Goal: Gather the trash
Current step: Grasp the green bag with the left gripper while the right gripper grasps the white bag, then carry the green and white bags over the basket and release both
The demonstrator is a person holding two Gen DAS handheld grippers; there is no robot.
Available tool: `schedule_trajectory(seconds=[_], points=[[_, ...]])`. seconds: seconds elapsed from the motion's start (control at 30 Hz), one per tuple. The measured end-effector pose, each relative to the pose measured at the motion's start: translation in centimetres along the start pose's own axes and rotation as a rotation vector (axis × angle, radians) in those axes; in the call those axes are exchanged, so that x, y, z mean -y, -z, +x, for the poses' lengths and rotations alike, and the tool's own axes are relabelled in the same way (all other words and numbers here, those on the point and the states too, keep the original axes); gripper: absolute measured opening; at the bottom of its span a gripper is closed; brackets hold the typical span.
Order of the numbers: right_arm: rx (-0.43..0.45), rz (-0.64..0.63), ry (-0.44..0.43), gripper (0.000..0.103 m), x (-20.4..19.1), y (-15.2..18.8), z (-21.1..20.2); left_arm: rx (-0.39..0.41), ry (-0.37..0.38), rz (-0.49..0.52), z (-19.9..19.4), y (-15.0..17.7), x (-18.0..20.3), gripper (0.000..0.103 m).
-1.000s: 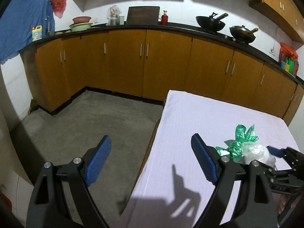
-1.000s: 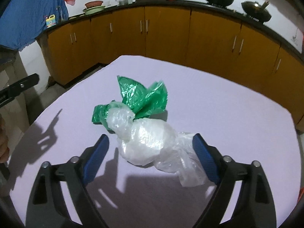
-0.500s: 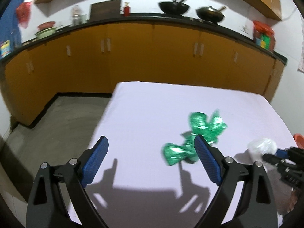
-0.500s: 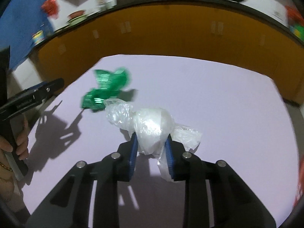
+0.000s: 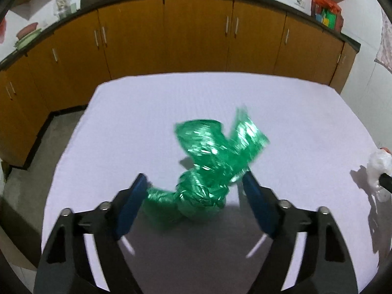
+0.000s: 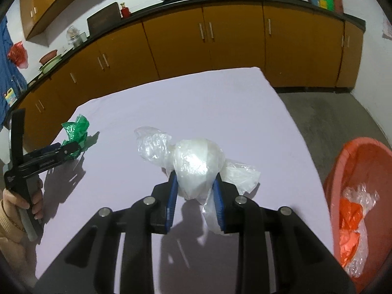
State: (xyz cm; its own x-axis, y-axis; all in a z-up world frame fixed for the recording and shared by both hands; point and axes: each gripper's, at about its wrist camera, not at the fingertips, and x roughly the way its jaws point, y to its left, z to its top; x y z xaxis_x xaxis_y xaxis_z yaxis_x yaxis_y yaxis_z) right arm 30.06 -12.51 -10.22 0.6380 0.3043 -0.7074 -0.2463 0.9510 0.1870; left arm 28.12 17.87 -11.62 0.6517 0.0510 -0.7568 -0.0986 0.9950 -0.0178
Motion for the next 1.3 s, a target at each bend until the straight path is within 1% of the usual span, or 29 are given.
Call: schedule_trajectory(seconds=[0.03,0.07,0.1,0.17,0.3,0.4,0.47,0.63,0.87,0.97,1.1,1.3], points=[[0.001,0.004,0.0,0.028,0.2,0.1,-0.2,-0.009,-0.004,0.002,0.1,0.1,0.2,0.061],[0.003,0.008,0.0,0.028,0.4,0.1,-0.4,-0.016,0.003,-0.001,0.1,0.1,0.2,0.046],[0.007,0.015,-0.002,0.028,0.5,0.2,-0.8,-0.026,0.017,-0.014,0.1,0.3,0.1,0.033],[0.02,0.027,-0.002,0.028,0.8,0.2,-1.5,-0.026,0.024,-0.035,-0.4,0.5,0.1,0.033],[0.059,0.051,-0.001,0.028,1.5,0.1,-3.7,0.011,0.03,-0.03,-2.5,0.8,1.0,0.032],[0.094,0.068,0.011,0.028,2.3,0.0,-5.8,0.052,0.049,-0.025,-4.8,0.4,2.1,0.032],[0.115,0.08,0.027,0.028,2.5,-0.1,-7.2,0.08,0.076,-0.016,-6.7,0.2,3.3,0.032],[0.161,0.127,0.115,0.028,4.1,0.2,-11.4,0.135,0.133,0.034,-10.7,-0.2,7.1,0.032],[0.203,0.21,0.266,0.027,8.2,1.7,-17.3,0.183,0.239,0.1,-14.2,-0.6,13.1,0.032],[0.22,0.234,0.316,0.027,10.0,2.3,-19.4,0.198,0.285,0.144,-15.4,-0.3,16.5,0.032],[0.238,0.256,0.396,0.027,12.4,3.2,-22.1,0.202,0.333,0.184,-15.9,0.1,20.0,0.032],[0.249,0.288,0.447,0.028,15.3,4.0,-24.2,0.183,0.394,0.232,-15.8,0.5,25.0,0.032]])
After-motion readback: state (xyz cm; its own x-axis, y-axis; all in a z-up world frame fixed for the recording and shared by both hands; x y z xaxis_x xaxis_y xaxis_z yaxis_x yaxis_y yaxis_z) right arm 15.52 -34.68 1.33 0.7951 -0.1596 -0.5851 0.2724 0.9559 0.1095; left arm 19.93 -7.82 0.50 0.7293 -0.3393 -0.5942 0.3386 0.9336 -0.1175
